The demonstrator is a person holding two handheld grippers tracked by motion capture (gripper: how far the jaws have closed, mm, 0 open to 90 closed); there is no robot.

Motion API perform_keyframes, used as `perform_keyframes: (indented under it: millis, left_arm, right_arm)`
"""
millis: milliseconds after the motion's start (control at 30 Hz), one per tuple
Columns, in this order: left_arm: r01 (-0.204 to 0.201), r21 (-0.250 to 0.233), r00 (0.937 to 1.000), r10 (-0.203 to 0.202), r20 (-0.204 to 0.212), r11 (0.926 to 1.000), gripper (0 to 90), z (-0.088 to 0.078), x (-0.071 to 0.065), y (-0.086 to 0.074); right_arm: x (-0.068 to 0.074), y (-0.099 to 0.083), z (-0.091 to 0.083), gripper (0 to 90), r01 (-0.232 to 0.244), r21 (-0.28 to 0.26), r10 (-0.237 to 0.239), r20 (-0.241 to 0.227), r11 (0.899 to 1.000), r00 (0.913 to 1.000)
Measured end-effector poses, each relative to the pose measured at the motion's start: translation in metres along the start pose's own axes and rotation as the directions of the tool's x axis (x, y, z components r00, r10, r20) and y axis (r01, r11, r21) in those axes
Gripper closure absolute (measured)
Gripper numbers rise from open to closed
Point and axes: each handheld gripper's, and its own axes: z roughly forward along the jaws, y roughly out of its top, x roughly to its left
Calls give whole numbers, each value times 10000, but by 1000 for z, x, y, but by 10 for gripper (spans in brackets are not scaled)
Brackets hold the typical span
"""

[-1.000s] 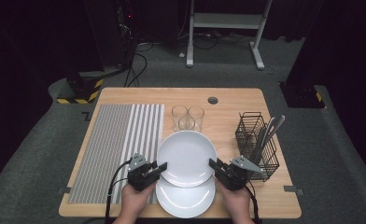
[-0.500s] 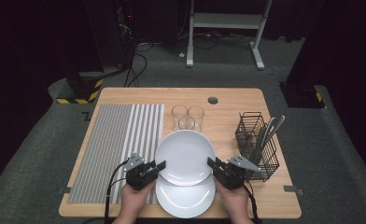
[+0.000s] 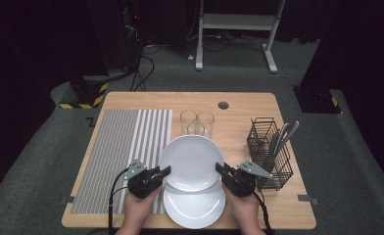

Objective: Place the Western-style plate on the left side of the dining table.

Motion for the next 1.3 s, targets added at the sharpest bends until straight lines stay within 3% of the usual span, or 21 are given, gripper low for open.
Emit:
perform_keyframes:
  millis: [400, 667, 1033, 1300]
  left_arm:
    - [-2, -237, 10000, 4, 86, 9997, 712, -11, 8, 10]
    - [-110, -407, 9997, 119, 218, 9991, 717, -21, 14, 25]
    - [253, -643, 9994, -236, 261, 9976, 703, -30, 36, 21]
    - [475, -918, 9986, -452, 260, 9946, 704, -41, 44, 21]
  right_arm:
    - [13, 11, 3, 746, 185, 33, -184, -129, 9998, 9997]
    - [22, 19, 2, 747, 254, -84, -256, -188, 9996, 9995]
    - [39, 20, 17, 747, 275, -11, -276, -313, 9996, 9991]
    - [52, 23, 22, 750, 410, -12, -410, -365, 9992, 9985]
